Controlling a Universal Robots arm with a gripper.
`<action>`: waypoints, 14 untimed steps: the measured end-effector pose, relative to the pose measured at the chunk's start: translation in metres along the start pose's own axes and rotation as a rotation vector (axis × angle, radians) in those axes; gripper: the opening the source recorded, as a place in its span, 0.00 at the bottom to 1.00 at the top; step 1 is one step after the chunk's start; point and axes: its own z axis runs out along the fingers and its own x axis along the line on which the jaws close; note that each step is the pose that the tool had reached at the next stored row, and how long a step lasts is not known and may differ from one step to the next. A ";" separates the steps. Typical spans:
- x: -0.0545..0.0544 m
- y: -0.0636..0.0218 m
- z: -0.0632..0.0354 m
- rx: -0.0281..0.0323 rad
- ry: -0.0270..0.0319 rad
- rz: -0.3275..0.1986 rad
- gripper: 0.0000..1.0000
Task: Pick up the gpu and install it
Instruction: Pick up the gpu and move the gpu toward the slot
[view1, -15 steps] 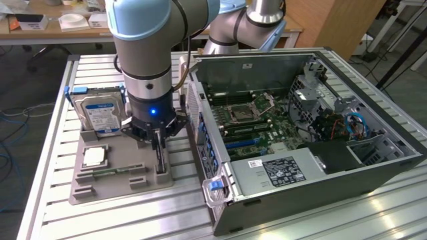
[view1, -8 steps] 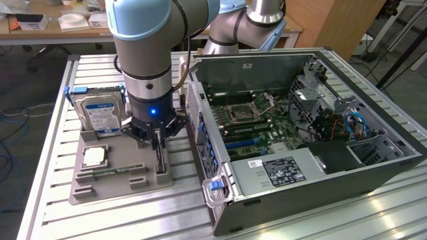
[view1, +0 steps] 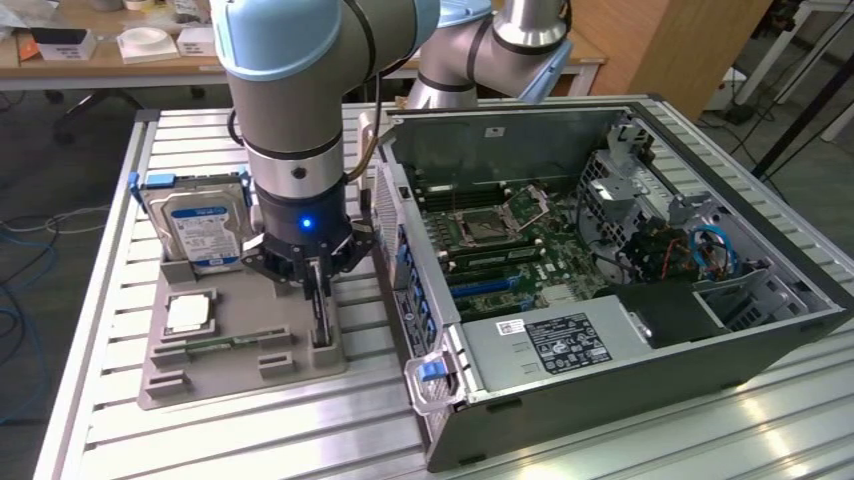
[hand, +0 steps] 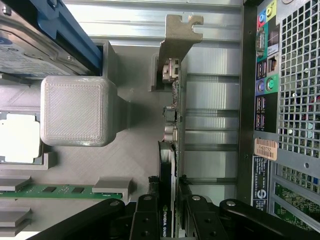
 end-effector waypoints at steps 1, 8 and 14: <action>0.000 0.0000 0.0000 0.0000 0.0000 0.000 0.26; 0.000 0.0000 0.0000 0.0000 0.0000 0.000 0.26; 0.000 0.0000 0.0000 0.0000 0.0000 0.000 0.26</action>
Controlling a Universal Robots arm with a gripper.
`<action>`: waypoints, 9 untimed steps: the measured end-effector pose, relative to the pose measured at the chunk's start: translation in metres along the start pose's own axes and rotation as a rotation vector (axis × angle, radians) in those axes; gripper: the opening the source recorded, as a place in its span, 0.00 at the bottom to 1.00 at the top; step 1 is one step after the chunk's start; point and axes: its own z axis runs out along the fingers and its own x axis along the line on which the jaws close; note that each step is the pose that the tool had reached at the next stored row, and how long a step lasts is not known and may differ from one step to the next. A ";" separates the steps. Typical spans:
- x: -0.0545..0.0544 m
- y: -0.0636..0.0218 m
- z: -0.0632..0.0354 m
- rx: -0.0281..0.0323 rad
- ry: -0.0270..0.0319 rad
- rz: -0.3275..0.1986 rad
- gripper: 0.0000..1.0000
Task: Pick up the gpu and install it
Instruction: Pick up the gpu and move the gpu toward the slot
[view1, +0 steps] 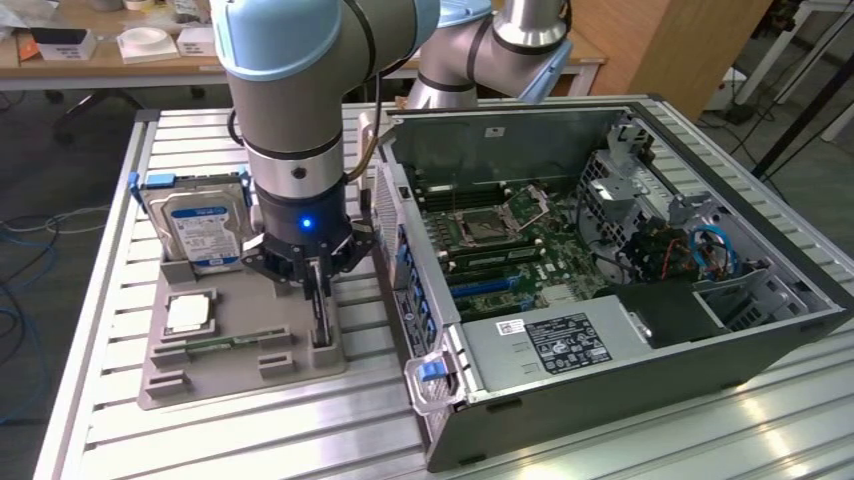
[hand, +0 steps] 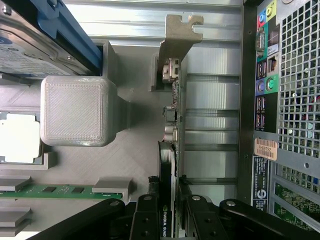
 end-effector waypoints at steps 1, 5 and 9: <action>0.000 0.0000 0.0000 -0.0001 0.0000 0.000 0.26; 0.000 0.0000 0.0000 -0.0001 0.0000 0.000 0.26; 0.000 0.0000 -0.0001 0.0000 0.0000 0.000 0.26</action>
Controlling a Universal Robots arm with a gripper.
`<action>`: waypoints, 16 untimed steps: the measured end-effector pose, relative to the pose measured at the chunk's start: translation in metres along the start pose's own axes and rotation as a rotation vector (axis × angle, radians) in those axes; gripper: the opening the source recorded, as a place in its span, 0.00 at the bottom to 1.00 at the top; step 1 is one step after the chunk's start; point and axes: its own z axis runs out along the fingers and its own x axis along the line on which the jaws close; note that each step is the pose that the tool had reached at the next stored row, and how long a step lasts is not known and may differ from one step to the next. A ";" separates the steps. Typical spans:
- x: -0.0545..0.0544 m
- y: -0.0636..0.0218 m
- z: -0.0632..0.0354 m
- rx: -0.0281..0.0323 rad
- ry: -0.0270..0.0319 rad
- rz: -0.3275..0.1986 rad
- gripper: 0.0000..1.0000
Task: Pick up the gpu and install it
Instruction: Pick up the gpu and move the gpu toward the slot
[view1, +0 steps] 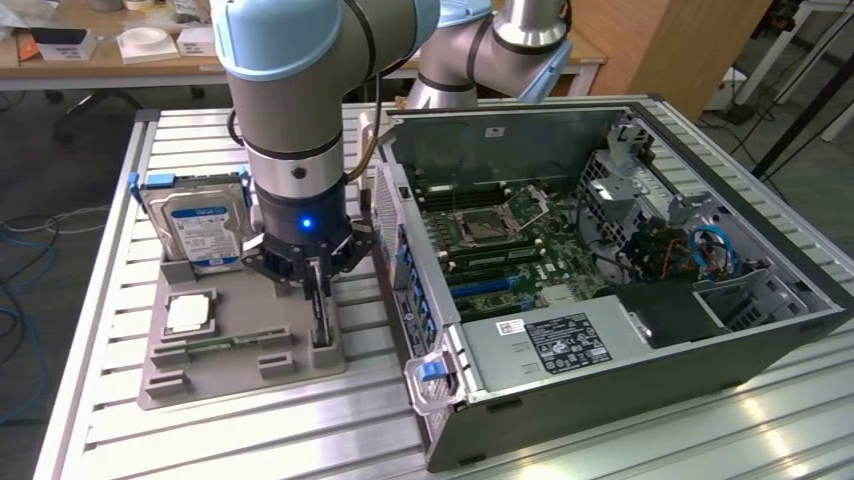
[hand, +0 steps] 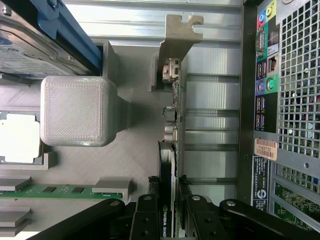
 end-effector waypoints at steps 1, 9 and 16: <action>0.000 0.0000 0.0000 0.0000 0.0000 0.000 0.26; 0.000 0.0002 -0.0039 0.0001 0.0000 0.000 0.26; 0.000 0.0005 -0.0117 0.0001 0.0000 0.000 0.26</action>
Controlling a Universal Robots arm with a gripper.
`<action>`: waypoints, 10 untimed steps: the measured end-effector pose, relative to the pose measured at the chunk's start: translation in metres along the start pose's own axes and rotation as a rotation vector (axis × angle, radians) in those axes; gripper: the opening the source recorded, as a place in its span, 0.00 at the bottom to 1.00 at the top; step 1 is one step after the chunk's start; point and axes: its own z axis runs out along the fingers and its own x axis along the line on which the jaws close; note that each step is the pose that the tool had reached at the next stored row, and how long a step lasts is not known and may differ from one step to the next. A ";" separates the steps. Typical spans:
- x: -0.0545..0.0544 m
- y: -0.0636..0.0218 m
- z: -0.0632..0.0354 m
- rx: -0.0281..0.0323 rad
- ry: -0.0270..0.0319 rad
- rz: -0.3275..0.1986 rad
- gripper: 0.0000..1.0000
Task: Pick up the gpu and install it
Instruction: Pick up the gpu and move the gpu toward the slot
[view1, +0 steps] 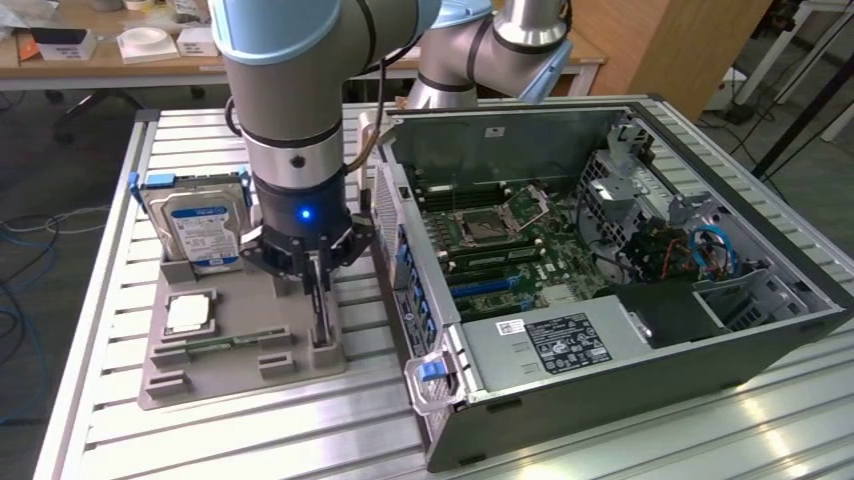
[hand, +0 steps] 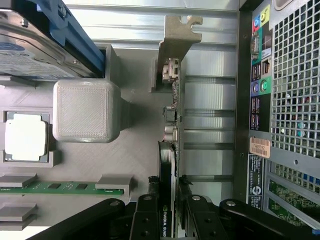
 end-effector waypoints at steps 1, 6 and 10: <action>0.000 0.0000 -0.0010 -0.0001 0.0000 0.000 0.26; 0.000 0.0001 -0.0026 -0.0001 -0.0002 0.000 0.26; 0.000 0.0001 -0.0027 0.0000 0.0000 0.000 0.26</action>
